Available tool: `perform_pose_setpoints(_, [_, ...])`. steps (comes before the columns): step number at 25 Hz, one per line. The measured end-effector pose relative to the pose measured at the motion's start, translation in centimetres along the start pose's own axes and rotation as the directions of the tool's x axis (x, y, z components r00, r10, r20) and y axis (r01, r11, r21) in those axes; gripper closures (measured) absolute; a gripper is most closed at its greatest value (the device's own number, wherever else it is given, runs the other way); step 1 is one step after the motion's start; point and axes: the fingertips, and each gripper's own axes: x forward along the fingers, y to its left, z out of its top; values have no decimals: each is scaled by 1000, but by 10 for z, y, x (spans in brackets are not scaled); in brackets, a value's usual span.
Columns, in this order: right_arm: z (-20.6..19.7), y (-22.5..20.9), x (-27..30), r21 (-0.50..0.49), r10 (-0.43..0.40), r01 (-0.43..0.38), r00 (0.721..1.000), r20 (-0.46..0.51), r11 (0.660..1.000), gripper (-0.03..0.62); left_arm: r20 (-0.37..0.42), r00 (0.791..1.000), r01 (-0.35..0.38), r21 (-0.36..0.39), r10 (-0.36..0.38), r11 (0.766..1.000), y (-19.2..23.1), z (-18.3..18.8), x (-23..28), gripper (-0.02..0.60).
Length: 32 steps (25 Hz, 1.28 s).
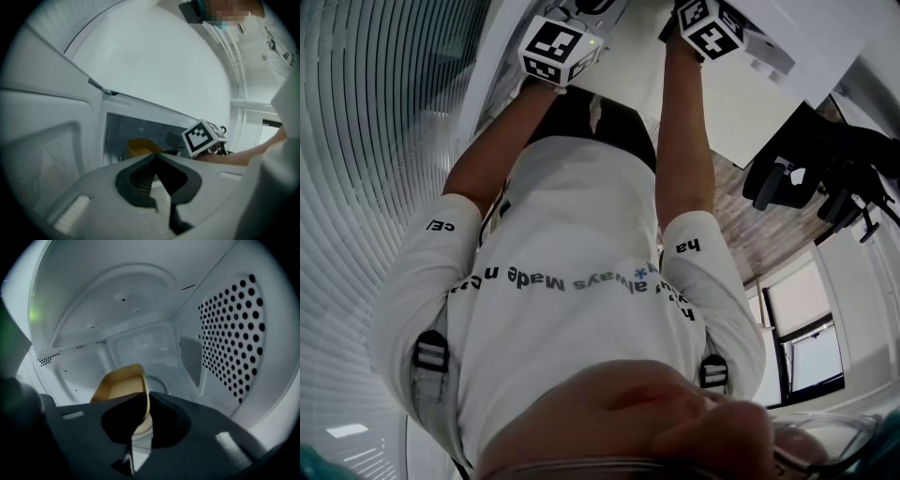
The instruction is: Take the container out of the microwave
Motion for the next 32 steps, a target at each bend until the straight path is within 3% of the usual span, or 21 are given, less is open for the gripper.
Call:
perform_pose_setpoints(9, [3, 4, -16, 60, 21, -21, 1000, 9, 998, 574, 0, 1000, 10, 5, -10, 1000, -9, 3, -3, 578])
perform_pose_setpoints(32, [-14, -15, -73, 33, 11, -11, 1000, -8, 999, 576, -4, 999, 44, 15, -44, 999, -45, 1, -18, 578])
